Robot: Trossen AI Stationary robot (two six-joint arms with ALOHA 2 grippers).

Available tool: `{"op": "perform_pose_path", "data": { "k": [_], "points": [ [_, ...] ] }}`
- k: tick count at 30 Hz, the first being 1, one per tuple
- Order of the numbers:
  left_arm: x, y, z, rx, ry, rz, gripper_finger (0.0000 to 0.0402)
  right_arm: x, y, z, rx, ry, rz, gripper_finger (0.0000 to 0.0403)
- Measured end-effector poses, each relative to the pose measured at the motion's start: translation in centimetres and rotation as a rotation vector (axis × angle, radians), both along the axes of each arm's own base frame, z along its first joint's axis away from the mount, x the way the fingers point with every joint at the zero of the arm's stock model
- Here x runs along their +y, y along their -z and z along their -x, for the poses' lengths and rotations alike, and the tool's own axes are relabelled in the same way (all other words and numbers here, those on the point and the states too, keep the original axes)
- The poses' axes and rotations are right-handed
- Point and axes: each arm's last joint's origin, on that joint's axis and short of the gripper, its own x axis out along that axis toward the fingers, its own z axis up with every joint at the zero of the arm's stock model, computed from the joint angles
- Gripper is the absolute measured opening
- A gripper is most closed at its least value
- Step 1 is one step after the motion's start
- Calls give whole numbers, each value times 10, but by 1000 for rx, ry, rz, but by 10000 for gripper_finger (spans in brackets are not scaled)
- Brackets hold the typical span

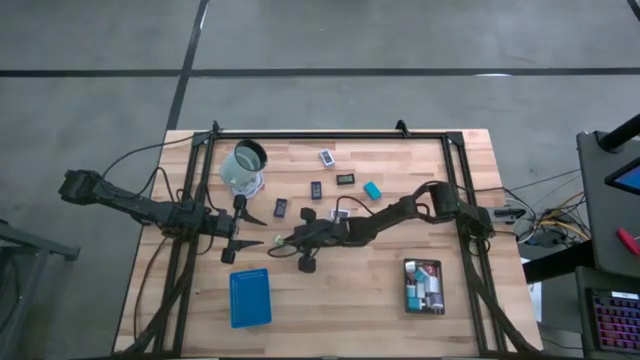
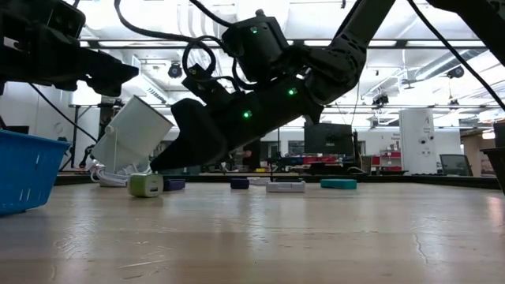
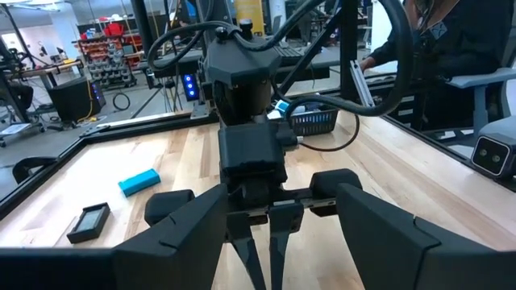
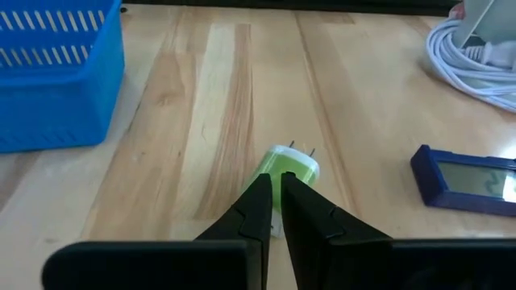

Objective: Pick & Place Office items
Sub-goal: Put the green charger adapter into the black bin

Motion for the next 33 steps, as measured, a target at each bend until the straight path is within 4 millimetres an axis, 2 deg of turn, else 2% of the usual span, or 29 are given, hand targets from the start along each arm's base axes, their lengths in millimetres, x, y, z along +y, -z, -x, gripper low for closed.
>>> {"op": "perform_pose_path", "data": {
  "k": [12, 17, 22, 28, 33],
  "points": [
    [0, 0, 0, 0, 0, 0, 237, 0, 2, 1, 56, 1, 6, 27],
    [0, 0, 0, 0, 0, 0, 237, 1, 11, 6, 143, 6, 0, 27],
    [0, 0, 0, 0, 0, 0, 237, 2, 3, 10, 181, 17, -19, 27],
    [0, 0, 0, 1, 0, 0, 237, 6, -19, 13, 169, 24, 18, 27],
    [0, 0, 0, 0, 0, 0, 237, 6, -19, 14, 185, 18, 33, 27]
  ]
}}
